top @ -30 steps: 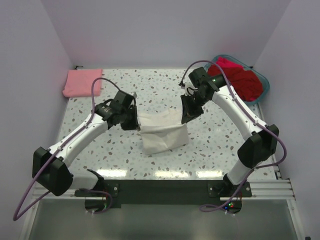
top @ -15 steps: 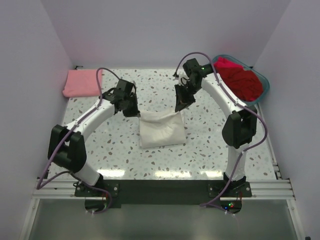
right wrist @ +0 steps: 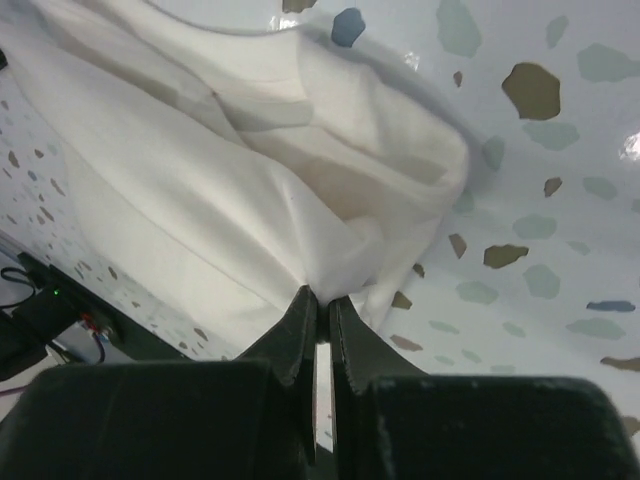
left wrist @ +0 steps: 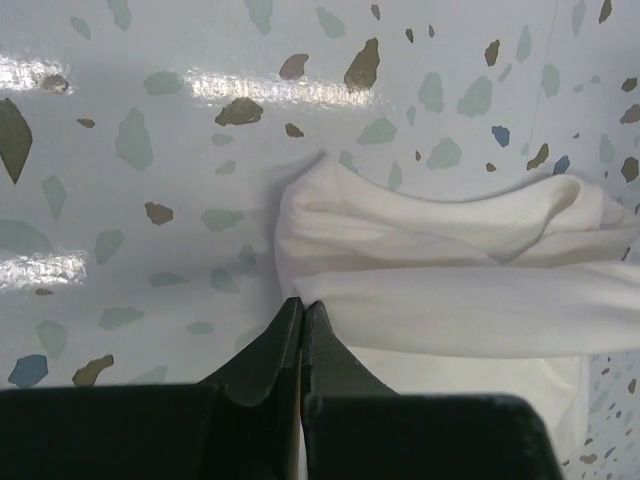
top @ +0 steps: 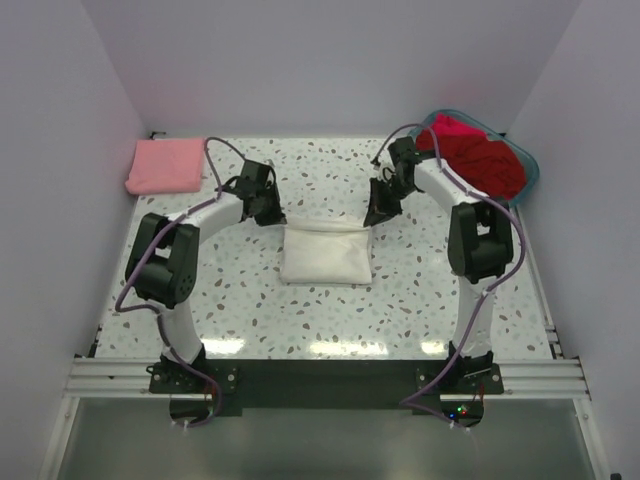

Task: Fold and stack the t-shirts
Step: Fold the tshirt

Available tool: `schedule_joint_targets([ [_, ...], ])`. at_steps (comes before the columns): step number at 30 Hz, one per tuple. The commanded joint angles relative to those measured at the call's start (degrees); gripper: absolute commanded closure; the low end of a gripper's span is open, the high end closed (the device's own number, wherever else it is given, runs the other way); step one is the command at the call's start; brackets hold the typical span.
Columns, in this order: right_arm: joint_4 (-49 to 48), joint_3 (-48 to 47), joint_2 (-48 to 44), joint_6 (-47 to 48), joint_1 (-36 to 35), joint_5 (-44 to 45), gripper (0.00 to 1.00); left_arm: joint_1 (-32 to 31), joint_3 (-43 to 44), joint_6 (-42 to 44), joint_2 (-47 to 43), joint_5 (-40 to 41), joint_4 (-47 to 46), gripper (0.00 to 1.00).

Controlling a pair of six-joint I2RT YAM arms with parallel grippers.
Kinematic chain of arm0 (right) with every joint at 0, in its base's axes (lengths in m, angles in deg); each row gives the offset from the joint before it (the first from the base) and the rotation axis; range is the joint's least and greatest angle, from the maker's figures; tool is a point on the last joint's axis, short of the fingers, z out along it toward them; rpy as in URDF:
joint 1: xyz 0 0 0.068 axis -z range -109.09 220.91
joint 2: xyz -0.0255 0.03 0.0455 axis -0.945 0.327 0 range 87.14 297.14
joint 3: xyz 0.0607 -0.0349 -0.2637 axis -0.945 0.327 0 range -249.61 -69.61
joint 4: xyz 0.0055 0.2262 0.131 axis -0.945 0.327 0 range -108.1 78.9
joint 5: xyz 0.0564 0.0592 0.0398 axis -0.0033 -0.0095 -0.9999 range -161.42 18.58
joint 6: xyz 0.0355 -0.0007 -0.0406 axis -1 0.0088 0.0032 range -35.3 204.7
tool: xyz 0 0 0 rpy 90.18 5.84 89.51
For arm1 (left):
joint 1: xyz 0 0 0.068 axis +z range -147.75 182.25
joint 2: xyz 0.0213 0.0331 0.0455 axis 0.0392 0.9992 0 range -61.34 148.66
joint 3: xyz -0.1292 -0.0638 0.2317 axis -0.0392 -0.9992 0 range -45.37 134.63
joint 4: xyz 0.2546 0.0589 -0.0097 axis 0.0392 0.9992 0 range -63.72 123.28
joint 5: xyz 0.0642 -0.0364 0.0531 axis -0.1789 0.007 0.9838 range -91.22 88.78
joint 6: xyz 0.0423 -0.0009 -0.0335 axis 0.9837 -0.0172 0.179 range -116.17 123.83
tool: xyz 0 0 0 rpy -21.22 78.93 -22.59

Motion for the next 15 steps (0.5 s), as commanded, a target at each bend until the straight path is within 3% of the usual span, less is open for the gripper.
schedule_joint_targets([
  [1,-7.4,2.2,0.5,-1.0,1.0,0.4,0.98,1.7,0.9,0.1,2.4,0.8,-7.0,1.00],
  [7,-13.1,6.4,-2.1,-3.7,1.1,3.4,0.98,1.8,0.1,0.4,3.1,0.1,-10.5,1.00],
  [8,-13.4,6.9,-2.6,-4.0,1.1,4.3,0.96,1.8,-0.2,0.5,2.6,0.0,-10.9,0.95],
  [9,-13.6,8.0,-3.2,-4.2,1.1,5.2,0.82,1.8,-0.4,0.7,2.2,-0.1,-11.2,0.90],
  [10,-14.1,8.5,-5.0,-4.7,1.1,5.9,0.78,1.8,-0.5,0.8,1.1,-0.1,-11.1,0.78],
  [13,-15.6,10.9,-9.1,-5.5,1.1,9.0,0.60,1.8,-1.4,1.4,-3.1,0.1,-10.7,0.59],
  [14,-16.2,11.6,-12.4,-5.6,1.1,10.3,0.56,1.7,-2.0,1.7,-4.6,-0.3,-10.7,0.46],
  [15,-16.8,13.1,-14.0,-5.6,1.2,12.9,0.51,1.7,-2.6,1.9,-6.1,-0.5,-11.3,0.41],
])
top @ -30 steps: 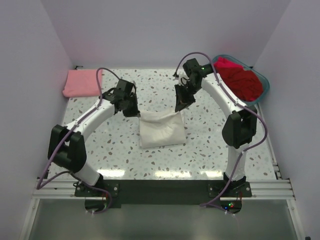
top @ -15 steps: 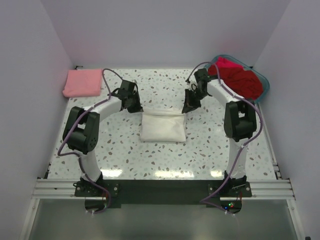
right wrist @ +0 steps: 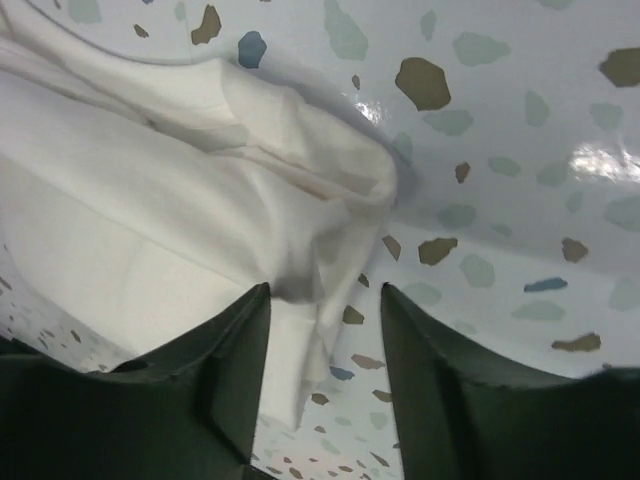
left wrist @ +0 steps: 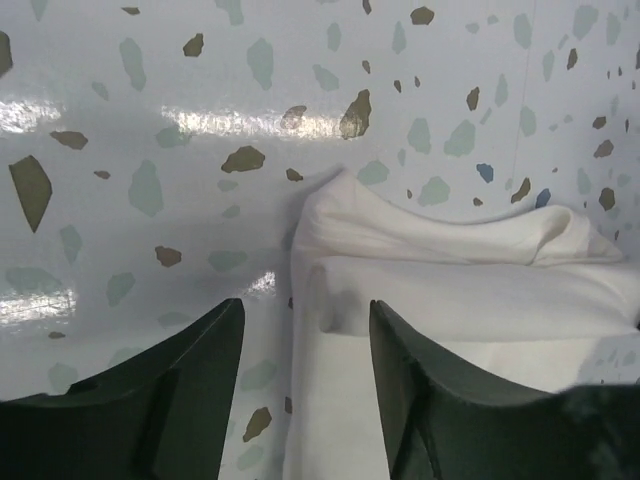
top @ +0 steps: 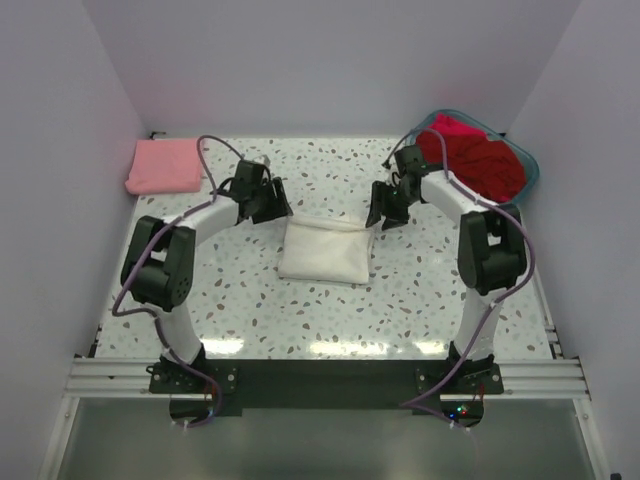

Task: Fold and stack the t-shirts
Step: Fold the tshirt

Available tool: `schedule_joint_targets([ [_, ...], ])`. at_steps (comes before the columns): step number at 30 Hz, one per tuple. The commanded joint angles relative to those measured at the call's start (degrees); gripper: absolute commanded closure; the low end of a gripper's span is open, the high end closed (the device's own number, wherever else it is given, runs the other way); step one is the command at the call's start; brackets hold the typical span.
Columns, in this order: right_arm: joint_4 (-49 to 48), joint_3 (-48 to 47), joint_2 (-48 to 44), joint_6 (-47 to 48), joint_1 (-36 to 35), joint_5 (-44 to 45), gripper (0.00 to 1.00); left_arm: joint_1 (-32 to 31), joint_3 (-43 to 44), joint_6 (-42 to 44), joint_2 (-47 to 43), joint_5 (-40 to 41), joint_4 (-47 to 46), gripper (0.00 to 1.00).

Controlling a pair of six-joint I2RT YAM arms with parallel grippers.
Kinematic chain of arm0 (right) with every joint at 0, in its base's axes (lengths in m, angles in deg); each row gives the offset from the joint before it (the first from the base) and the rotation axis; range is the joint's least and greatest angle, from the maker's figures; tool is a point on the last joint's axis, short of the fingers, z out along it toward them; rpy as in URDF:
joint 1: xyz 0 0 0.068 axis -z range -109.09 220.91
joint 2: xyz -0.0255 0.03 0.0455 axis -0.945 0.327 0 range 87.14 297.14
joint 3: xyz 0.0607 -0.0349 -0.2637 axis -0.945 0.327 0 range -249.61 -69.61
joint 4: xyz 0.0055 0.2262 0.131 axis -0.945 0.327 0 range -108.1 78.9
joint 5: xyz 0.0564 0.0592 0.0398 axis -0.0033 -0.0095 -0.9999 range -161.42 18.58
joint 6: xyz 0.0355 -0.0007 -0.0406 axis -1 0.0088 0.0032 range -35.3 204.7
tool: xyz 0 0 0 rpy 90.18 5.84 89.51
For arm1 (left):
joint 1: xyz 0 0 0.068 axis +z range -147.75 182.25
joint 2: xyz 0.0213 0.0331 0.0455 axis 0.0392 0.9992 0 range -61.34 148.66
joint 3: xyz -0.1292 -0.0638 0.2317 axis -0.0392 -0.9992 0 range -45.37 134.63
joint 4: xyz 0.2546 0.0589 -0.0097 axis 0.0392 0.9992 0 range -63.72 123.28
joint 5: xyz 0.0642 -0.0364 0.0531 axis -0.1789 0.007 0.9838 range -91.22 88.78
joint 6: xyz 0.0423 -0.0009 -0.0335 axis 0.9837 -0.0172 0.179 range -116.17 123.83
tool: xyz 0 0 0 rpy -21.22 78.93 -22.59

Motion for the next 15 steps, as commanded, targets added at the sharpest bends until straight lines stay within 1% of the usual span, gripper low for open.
schedule_joint_targets([
  [1,-5.4,2.2,-11.6,-1.4,0.4,8.0,0.45,0.6,-2.6,1.4,-9.0,0.0,-4.2,0.36],
  [2,-6.5,3.4,-13.6,-1.6,0.4,8.7,0.43,0.5,-3.8,1.8,-12.5,-0.4,-4.8,0.31],
  [3,-7.9,6.2,-16.9,-1.8,0.4,8.0,0.41,0.4,-5.0,2.3,-14.2,-0.6,-6.2,0.30],
  [4,-11.3,7.7,-18.6,-2.3,0.4,6.5,0.41,-0.1,-7.2,2.8,-17.2,-0.6,-6.5,0.29],
  [5,-13.7,9.3,-19.9,-2.7,0.4,4.5,0.40,-0.5,-8.3,4.1,-18.4,-0.9,-6.9,0.29],
  [6,-18.9,12.4,-21.8,-3.3,0.4,-2.0,0.38,-1.2,-10.3,4.7,-19.4,-1.0,-7.7,0.30],
  [7,-21.6,13.9,-22.3,-5.2,0.4,-5.5,0.38,-1.6,-11.3,5.3,-20.7,-2.1,-8.3,0.34],
  [9,-27.4,17.9,-21.8,-7.8,0.3,-13.2,0.38,-2.6,-14.1,6.8,-21.2,-3.9,-10.4,0.41],
  [10,-32.8,18.9,-21.2,-10.7,0.2,-18.0,0.38,-2.7,-14.6,6.9,-20.5,-6.2,-12.9,0.47],
  [12,-37.6,20.7,-19.6,-13.1,-0.1,-21.0,0.38,-3.1,-14.8,7.0,-19.0,-8.1,-16.0,0.53],
  [13,-41.9,21.2,-17.7,-15.1,-0.1,-22.1,0.38,-3.1,-14.4,6.8,-16.8,-8.7,-17.3,0.57],
  [15,-46.2,21.9,-15.7,-17.0,-0.3,-24.0,0.38,-3.0,-11.7,6.0,-14.0,-9.6,-19.9,0.60],
])
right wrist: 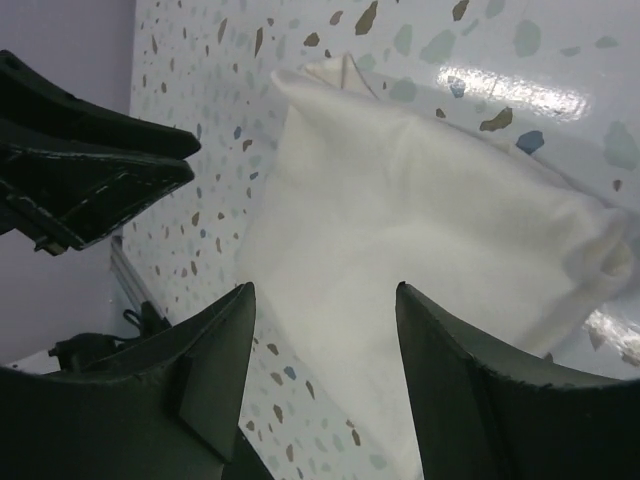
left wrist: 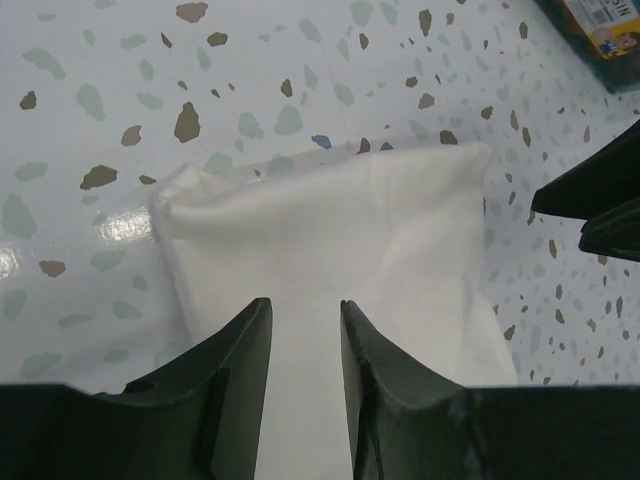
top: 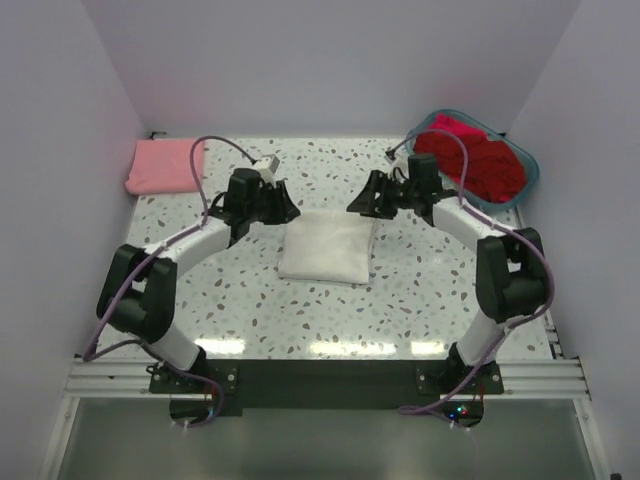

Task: Fold and stack the t-shirts
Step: Fold the tshirt

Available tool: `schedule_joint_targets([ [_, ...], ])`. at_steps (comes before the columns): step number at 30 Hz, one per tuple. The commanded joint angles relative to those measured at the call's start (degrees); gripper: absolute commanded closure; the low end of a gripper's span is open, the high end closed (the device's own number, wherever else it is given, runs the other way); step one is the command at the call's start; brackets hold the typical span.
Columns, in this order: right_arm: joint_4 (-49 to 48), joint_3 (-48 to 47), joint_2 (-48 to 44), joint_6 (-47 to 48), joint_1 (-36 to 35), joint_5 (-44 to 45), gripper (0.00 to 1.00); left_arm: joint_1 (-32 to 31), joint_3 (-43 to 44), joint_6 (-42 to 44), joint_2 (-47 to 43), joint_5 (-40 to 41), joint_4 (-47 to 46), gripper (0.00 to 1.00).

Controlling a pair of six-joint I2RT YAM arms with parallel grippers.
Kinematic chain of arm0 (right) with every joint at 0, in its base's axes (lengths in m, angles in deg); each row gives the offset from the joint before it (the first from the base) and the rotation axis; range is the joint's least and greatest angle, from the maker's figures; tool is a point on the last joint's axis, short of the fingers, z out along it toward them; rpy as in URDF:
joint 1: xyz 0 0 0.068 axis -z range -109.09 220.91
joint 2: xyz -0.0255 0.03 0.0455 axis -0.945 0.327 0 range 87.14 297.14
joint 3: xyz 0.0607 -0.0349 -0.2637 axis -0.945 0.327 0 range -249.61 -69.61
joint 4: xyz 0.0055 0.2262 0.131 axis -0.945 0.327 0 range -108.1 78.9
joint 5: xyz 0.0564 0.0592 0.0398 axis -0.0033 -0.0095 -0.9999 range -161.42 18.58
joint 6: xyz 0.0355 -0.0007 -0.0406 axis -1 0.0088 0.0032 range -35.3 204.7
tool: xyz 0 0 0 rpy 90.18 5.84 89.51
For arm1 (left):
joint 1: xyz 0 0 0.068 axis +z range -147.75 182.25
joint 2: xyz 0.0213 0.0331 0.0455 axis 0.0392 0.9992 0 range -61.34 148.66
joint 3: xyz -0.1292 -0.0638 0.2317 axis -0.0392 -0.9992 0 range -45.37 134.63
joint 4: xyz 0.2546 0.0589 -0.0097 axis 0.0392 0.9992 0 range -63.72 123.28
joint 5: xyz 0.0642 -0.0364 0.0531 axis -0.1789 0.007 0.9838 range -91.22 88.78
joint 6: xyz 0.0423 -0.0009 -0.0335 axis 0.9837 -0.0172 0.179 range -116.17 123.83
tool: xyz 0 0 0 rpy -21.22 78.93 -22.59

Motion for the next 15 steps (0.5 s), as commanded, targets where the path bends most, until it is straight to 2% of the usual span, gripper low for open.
schedule_joint_targets([
  [1,-17.2,1.7,5.6,-7.2,-0.2,-8.4,0.38,0.1,3.1,0.8,7.3,-3.6,-8.2,0.62],
  [6,-23.9,-0.8,14.6,-9.8,0.6,-9.2,0.38,0.8,14.9,0.4,19.4,-3.5,-8.1,0.67],
  [9,-26.7,-1.4,19.3,-11.1,2.3,-8.0,0.38,1.0,18.4,-0.1,26.1,-3.6,-8.2,0.69],
  [15,-27.9,-1.6,22.5,-11.6,6.3,-6.5,0.38,1.8,18.5,-0.3,32.1,-2.7,-9.0,0.70],
])
